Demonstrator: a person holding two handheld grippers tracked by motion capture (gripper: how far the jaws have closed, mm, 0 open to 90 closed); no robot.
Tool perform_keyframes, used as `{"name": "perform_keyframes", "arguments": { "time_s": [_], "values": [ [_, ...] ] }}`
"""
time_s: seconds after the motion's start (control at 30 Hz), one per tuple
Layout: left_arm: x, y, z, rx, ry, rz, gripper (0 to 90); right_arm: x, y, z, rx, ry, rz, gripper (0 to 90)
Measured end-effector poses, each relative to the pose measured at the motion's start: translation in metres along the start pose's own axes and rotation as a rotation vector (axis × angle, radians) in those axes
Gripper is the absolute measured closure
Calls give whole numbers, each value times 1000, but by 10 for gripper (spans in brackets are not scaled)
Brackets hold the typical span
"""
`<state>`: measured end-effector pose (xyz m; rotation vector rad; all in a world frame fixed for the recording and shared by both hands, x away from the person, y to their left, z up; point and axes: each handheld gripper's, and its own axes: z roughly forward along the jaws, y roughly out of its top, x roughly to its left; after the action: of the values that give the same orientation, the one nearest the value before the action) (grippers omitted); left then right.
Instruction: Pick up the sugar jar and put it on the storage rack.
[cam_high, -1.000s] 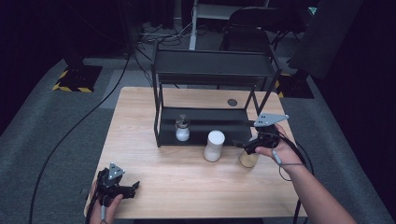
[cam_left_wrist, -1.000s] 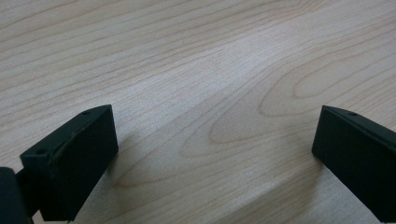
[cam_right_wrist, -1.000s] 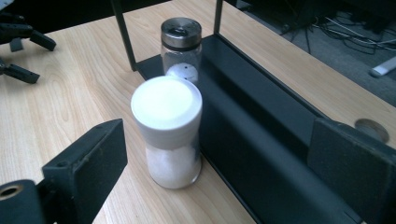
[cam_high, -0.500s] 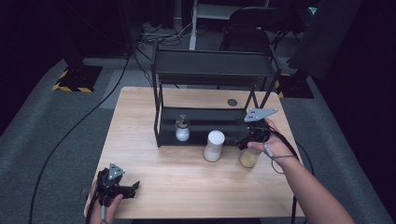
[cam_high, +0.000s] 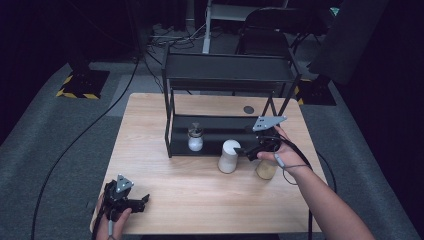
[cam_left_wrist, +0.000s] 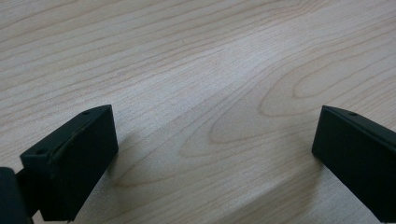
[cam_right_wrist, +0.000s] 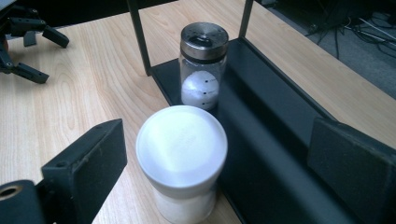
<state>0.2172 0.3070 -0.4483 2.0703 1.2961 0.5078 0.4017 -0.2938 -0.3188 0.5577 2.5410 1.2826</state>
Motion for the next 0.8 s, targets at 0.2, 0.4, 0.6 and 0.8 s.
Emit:
{"name": "perform_keyframes", "arguments": {
  "time_s": [0.2, 0.4, 0.6, 0.8],
  "values": [
    [0, 0, 0, -1, 0, 2, 2, 3, 5, 10, 7, 22, -12, 48],
    [0, 0, 0, -1, -2, 3, 3, 5, 9, 17, 30, 35, -11, 49],
    [0, 0, 0, -2, -4, 3, 3, 5, 14, 26, 76, 38, -2, 49],
    [0, 0, 0, -1, -5, 4, 2, 5, 17, 33, 108, 41, 1, 51]
  ]
}}
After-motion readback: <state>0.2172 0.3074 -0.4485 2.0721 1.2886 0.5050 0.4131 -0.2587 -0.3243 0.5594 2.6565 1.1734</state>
